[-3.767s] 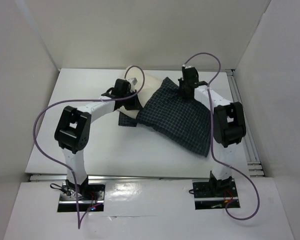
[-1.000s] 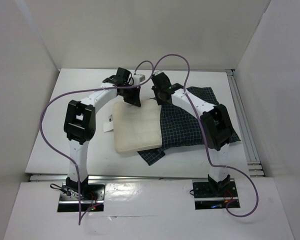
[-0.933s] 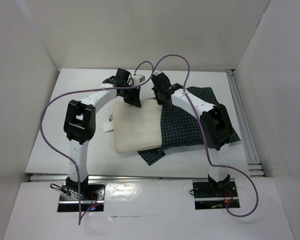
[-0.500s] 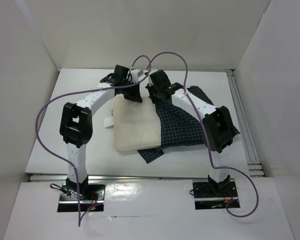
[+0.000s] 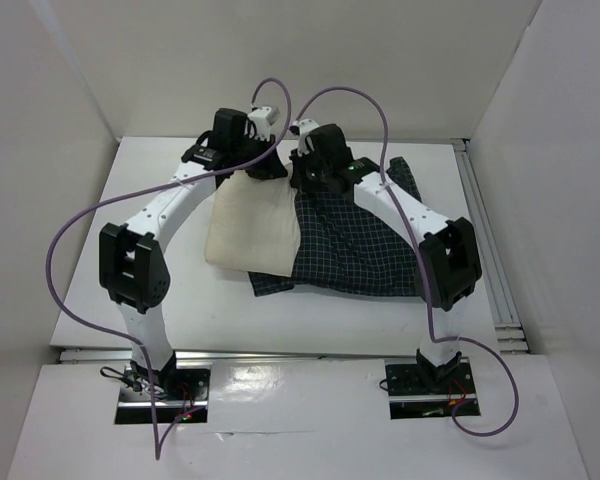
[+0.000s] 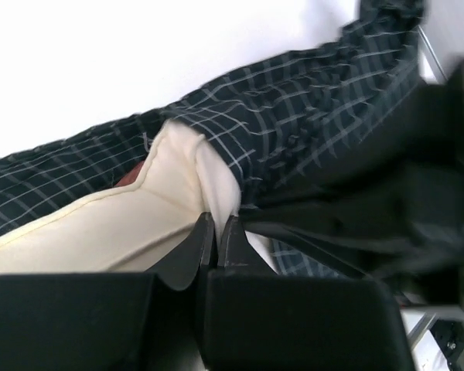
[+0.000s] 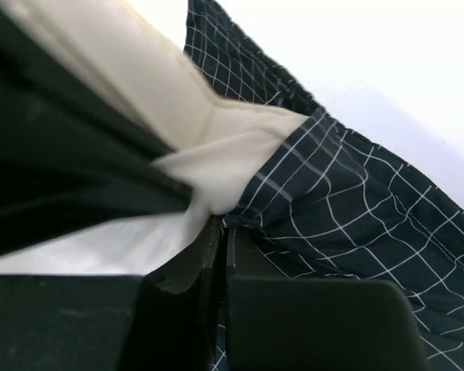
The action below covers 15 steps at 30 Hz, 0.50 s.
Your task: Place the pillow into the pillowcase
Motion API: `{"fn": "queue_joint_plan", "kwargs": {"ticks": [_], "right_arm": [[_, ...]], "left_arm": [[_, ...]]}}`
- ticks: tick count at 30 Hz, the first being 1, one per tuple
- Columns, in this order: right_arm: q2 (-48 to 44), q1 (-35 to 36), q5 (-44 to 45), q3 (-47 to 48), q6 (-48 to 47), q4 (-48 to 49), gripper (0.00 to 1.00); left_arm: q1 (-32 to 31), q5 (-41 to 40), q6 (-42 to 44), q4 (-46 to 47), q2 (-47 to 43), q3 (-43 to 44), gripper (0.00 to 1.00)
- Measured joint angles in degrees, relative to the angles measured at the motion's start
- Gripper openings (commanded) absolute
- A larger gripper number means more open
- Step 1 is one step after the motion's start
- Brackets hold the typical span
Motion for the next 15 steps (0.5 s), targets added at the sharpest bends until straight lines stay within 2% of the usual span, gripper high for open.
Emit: {"fn": "queue_joint_plan", "kwargs": {"ticks": [5, 9, 15], "right_arm": [[-0.7, -2.8, -8.3, -0.7, 3.6, 3.7, 0.0], [-3.3, -6.3, -16.2, -4.6, 7.2, 11.0, 0.0], [-3.5, -9.2, -30.3, -5.3, 13.7, 20.6, 0.0]], "left_arm": [[-2.0, -3.9, 0.2, 2.5, -5.2, -4.9, 0.0], [-2.5, -4.5, 0.1, 4.0, -5.7, -5.3, 0.0], [-2.9, -4.0, -1.2, 4.3, -5.6, -4.6, 0.0]]}}
